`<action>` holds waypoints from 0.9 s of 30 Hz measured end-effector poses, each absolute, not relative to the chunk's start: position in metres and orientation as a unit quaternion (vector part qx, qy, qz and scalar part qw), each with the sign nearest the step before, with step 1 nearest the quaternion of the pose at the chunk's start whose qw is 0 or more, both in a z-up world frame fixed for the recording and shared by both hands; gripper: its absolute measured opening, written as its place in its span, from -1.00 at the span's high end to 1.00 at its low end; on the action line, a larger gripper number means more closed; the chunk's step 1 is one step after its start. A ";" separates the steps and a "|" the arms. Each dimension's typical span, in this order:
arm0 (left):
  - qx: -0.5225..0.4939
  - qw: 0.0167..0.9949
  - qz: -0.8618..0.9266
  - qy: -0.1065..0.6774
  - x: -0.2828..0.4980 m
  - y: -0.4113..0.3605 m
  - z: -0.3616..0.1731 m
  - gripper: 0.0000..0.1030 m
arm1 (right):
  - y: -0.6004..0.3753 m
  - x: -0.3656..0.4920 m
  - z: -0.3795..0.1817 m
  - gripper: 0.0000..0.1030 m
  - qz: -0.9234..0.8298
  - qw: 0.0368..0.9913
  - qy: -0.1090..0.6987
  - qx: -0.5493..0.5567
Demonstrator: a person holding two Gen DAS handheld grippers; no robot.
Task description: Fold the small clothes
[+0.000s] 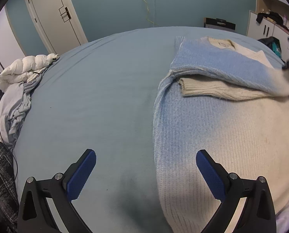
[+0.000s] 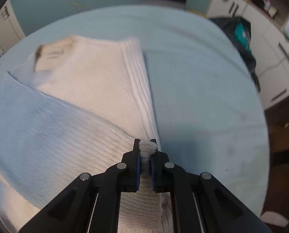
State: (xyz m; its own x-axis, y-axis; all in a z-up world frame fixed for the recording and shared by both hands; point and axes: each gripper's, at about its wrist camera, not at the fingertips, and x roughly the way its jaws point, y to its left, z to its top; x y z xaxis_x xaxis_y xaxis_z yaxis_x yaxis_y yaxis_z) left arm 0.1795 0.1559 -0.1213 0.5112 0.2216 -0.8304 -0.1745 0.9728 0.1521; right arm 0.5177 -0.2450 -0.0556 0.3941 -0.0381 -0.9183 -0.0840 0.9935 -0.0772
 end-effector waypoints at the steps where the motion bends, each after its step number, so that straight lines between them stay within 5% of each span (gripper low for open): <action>1: 0.025 0.868 0.114 0.482 0.180 0.156 -0.122 -1.00 | -0.245 0.521 -0.043 0.92 0.013 0.843 0.536 -0.046; 7: 0.023 0.870 0.119 0.478 0.181 0.161 -0.120 -1.00 | -0.254 0.539 -0.007 0.92 -0.014 0.888 0.459 0.023; 15: 0.013 0.874 0.124 0.470 0.182 0.167 -0.113 -1.00 | -0.244 0.531 -0.068 0.58 -0.158 0.831 0.528 0.072; 17: 0.005 0.875 0.128 0.467 0.184 0.172 -0.111 -1.00 | -0.190 0.516 -0.056 0.33 -0.063 0.848 0.522 0.065; 18: 0.004 0.875 0.130 0.467 0.184 0.174 -0.111 -1.00 | -0.166 0.511 -0.054 -0.15 -0.025 0.844 0.532 0.067; 19: 0.002 0.874 0.133 0.468 0.185 0.176 -0.111 -1.00 | -0.136 0.501 -0.054 -0.41 0.023 0.834 0.545 0.083; 24: 0.003 0.866 0.143 0.480 0.183 0.189 -0.114 -1.00 | -0.013 0.469 -0.089 -0.40 0.205 0.712 0.613 0.274; 27: 0.008 0.860 0.157 0.485 0.182 0.198 -0.117 -1.00 | 0.050 0.461 -0.114 -0.11 0.234 0.661 0.637 0.319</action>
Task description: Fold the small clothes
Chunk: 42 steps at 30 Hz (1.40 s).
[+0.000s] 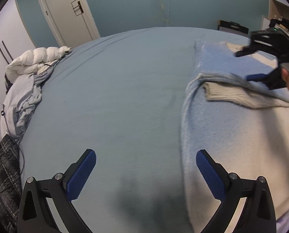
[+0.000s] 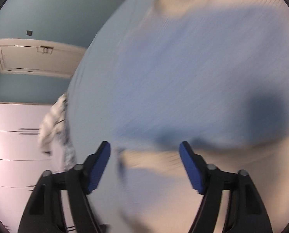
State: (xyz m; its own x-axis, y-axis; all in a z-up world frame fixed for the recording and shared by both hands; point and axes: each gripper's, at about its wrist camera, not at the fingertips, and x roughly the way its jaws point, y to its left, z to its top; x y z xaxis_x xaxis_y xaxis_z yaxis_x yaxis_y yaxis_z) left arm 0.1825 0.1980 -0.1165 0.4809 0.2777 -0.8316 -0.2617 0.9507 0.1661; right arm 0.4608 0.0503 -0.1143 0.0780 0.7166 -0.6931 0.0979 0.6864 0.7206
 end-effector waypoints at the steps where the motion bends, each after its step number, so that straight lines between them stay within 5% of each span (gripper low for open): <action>1: 0.006 0.859 0.158 0.487 0.183 0.201 -0.117 -1.00 | 0.068 0.461 -0.121 -0.02 0.238 0.654 0.640 0.326; 11: -0.034 0.862 0.146 0.484 0.182 0.211 -0.114 -1.00 | 0.117 0.465 -0.132 0.02 0.160 0.648 0.672 0.321; 13: -0.039 0.862 0.145 0.484 0.182 0.211 -0.114 -1.00 | 0.121 0.469 -0.131 0.86 0.141 0.663 0.678 0.284; 23: -0.053 0.864 0.152 0.476 0.179 0.214 -0.109 -1.00 | 0.199 0.451 -0.082 0.92 0.244 0.744 0.602 0.157; 26: -0.050 0.864 0.151 0.477 0.179 0.212 -0.109 -1.00 | 0.195 0.454 -0.106 0.48 0.231 0.719 0.645 0.115; 27: -0.048 0.864 0.151 0.477 0.180 0.211 -0.109 -1.00 | 0.186 0.449 -0.109 0.14 0.223 0.713 0.655 0.114; 30: -0.046 0.865 0.147 0.477 0.179 0.207 -0.108 -1.00 | 0.144 0.429 -0.088 0.04 0.260 0.729 0.619 0.135; 33: -0.047 0.865 0.141 0.480 0.180 0.203 -0.108 -1.00 | 0.099 0.428 -0.061 -0.35 0.216 0.791 0.561 0.117; 42: -0.040 0.866 0.140 0.478 0.179 0.198 -0.108 -1.00 | 0.045 0.466 -0.128 -0.51 0.022 0.804 0.587 -0.092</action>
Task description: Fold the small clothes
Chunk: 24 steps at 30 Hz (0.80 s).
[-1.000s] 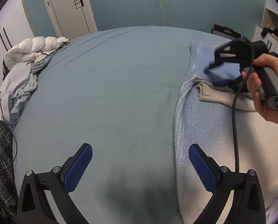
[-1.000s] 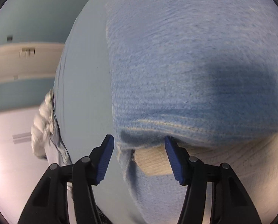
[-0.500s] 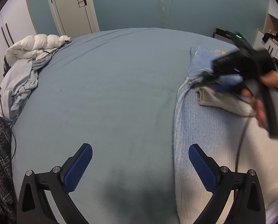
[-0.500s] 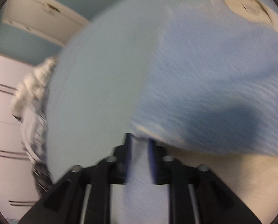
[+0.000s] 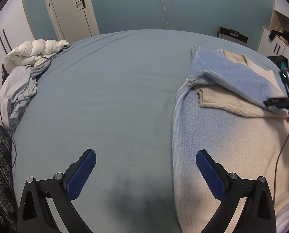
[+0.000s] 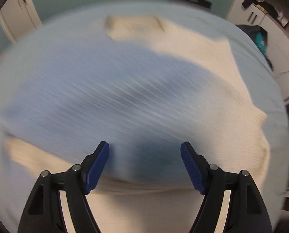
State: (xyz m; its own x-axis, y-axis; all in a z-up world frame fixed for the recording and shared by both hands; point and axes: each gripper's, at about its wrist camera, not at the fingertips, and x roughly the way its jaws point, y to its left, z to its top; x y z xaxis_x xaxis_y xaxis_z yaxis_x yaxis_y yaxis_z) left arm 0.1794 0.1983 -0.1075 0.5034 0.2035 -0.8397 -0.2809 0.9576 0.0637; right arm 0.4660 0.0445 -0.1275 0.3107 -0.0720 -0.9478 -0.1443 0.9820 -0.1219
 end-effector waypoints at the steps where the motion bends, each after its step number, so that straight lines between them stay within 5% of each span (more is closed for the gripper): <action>1: -0.043 0.866 0.138 0.479 0.180 0.199 -0.109 -1.00 | 0.032 0.462 -0.128 -0.56 0.045 0.816 0.571 -0.076; 6: -0.040 0.863 0.133 0.485 0.182 0.198 -0.111 -1.00 | -0.041 0.444 -0.097 -0.56 0.030 0.855 0.517 -0.012; 10: -0.040 0.867 0.129 0.480 0.182 0.196 -0.107 -1.00 | -0.140 0.427 -0.096 -0.49 -0.006 0.824 0.515 0.236; 11: -0.040 0.867 0.128 0.480 0.182 0.195 -0.106 -1.00 | -0.155 0.428 -0.105 -0.33 -0.008 0.802 0.530 0.276; 13: -0.036 0.867 0.129 0.481 0.182 0.193 -0.107 -1.00 | -0.164 0.433 -0.125 0.52 0.017 0.758 0.554 0.344; 23: -0.029 0.866 0.129 0.482 0.183 0.191 -0.109 -1.00 | -0.174 0.438 -0.167 0.54 -0.032 0.680 0.544 0.490; 24: -0.028 0.866 0.130 0.482 0.183 0.191 -0.109 -1.00 | -0.170 0.435 -0.161 0.68 -0.039 0.690 0.538 0.483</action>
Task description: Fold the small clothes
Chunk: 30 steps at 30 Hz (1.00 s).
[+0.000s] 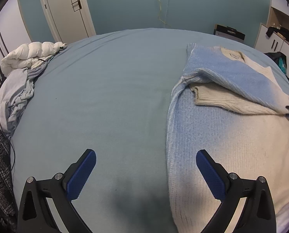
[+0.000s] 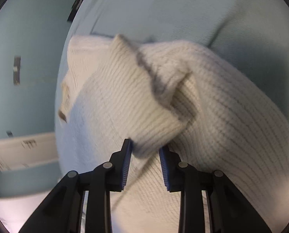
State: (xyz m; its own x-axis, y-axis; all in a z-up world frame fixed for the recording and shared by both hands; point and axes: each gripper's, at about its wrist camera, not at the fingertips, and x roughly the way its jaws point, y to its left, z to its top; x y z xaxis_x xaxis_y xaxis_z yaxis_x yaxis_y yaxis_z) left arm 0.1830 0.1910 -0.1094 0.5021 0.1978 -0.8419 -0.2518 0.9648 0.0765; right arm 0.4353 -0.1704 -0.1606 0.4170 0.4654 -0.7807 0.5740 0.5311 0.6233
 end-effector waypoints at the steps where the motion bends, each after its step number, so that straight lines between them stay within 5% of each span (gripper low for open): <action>1: -0.027 0.866 0.130 0.482 0.183 0.191 -0.109 -1.00 | -0.165 0.436 -0.147 0.81 -0.047 0.714 0.537 0.447; 5: -0.036 0.866 0.130 0.481 0.183 0.194 -0.109 -1.00 | -0.125 0.458 -0.095 0.90 -0.055 0.790 0.545 0.277; 10: -0.035 0.864 0.133 0.485 0.184 0.195 -0.110 -1.00 | -0.075 0.458 -0.028 0.91 -0.047 0.888 0.447 0.093; 15: -0.029 0.866 0.129 0.483 0.183 0.192 -0.109 -1.00 | -0.097 0.464 -0.092 0.87 -0.068 0.860 0.503 0.058; 17: -0.033 0.865 0.127 0.484 0.184 0.193 -0.109 -1.00 | -0.123 0.479 -0.121 0.59 -0.078 0.831 0.548 0.063; 18: -0.037 0.865 0.126 0.484 0.183 0.193 -0.109 -1.00 | -0.132 0.476 -0.127 0.11 -0.099 0.820 0.560 0.066; 19: -0.041 0.865 0.125 0.484 0.183 0.194 -0.109 -1.00 | -0.139 0.468 -0.122 0.02 -0.124 0.821 0.549 0.091; 23: -0.036 0.863 0.124 0.488 0.186 0.192 -0.112 -1.00 | -0.119 0.445 -0.073 -0.13 -0.183 0.848 0.473 0.157; 24: -0.034 0.863 0.124 0.488 0.186 0.191 -0.112 -1.00 | -0.103 0.446 -0.065 -0.29 -0.152 0.859 0.462 0.161; 30: -0.036 0.864 0.114 0.489 0.186 0.185 -0.112 -1.00 | 0.037 0.475 -0.101 -0.34 -0.033 0.838 0.544 0.020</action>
